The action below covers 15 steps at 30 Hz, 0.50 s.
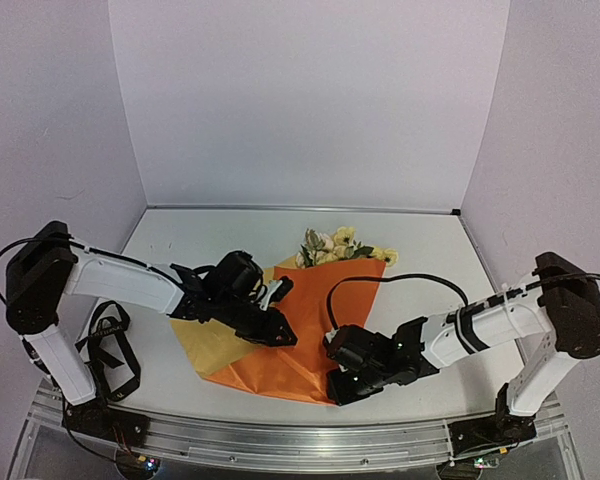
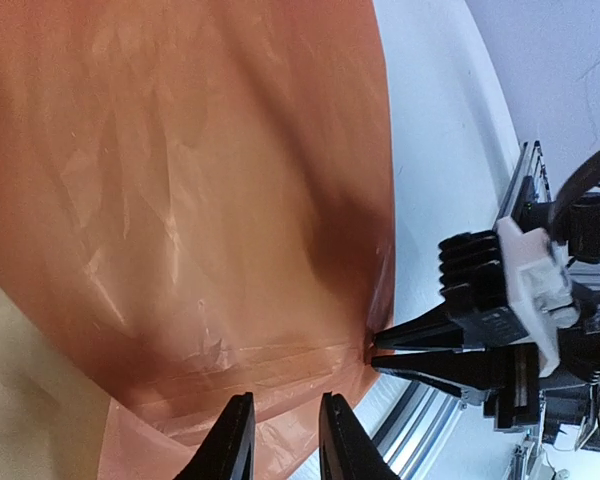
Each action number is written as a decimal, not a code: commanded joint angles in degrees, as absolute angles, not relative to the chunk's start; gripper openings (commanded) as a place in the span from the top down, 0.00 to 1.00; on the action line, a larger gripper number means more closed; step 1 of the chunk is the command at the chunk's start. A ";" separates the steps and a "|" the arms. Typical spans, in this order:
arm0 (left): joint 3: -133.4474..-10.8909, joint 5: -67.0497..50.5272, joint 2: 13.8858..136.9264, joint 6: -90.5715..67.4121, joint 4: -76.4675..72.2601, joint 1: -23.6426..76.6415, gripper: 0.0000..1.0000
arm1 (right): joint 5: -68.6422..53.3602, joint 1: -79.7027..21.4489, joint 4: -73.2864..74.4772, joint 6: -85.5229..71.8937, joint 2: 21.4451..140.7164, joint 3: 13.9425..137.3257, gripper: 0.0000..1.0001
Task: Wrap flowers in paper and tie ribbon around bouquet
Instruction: Press the fold line of the 2/3-folded wrapping paper.
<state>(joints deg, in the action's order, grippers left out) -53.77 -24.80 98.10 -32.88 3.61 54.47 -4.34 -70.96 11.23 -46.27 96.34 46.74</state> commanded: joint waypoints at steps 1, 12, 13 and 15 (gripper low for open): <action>-52.24 -33.24 101.05 -31.95 -4.29 54.40 0.76 | -4.17 -70.91 12.15 -47.03 96.36 44.54 0.84; -53.35 -29.07 106.52 -30.18 0.24 54.39 0.76 | -9.10 -70.05 10.81 -45.69 94.70 44.10 0.83; -53.34 -28.25 107.04 -30.16 1.09 54.40 0.77 | -9.42 -69.73 10.44 -45.97 94.14 44.05 0.83; -53.64 -27.03 108.14 -30.28 2.44 54.43 0.78 | -10.43 -68.82 9.03 -46.98 92.62 43.68 0.81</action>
